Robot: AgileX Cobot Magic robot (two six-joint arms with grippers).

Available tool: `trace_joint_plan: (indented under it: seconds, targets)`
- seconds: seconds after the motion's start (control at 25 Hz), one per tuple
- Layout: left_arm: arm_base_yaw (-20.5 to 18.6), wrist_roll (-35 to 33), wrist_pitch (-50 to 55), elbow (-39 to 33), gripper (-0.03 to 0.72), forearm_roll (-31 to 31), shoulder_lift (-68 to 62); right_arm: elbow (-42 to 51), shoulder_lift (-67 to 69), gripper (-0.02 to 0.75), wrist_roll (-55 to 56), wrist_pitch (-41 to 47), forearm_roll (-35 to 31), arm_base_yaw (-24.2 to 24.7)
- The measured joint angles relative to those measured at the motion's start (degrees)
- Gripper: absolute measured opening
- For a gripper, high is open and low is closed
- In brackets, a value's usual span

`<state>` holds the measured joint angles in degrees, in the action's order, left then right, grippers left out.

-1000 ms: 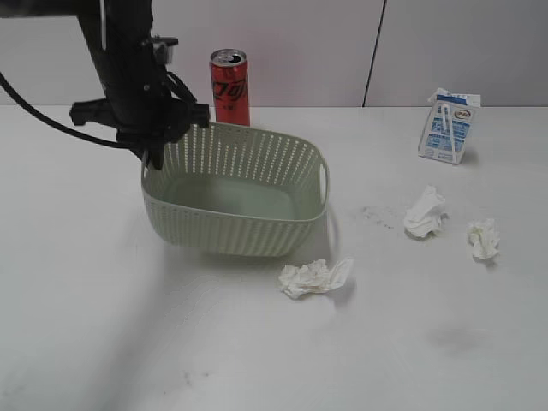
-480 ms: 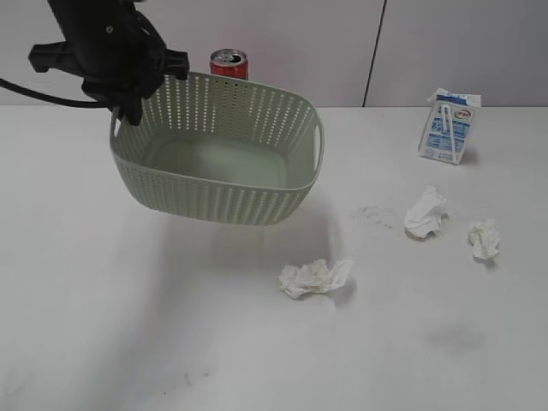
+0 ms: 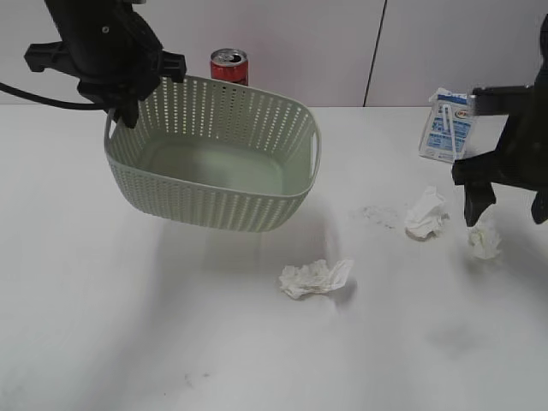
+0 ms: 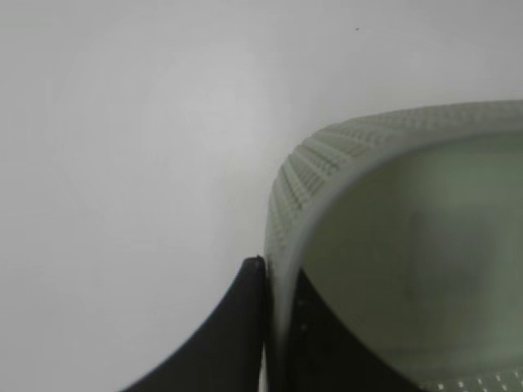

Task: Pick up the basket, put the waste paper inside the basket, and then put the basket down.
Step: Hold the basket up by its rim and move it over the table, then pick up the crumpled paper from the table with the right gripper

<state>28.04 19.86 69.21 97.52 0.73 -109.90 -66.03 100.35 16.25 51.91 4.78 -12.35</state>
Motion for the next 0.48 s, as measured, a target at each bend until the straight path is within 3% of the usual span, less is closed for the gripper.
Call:
trace_joint_plan:
  seconds: [0.32, 0.48]
  targets:
    - [-0.7, 0.0, -0.5, 0.0, 0.0, 0.3, 0.0, -2.5, 10.7, 0.655, -2.6, -1.4, -3.8, 5.5]
    - [-0.8, 0.0, -1.6, 0.0, 0.0, 0.4, 0.0, -2.5, 12.0, 0.609, -5.9, -4.4, -6.4, 6.1]
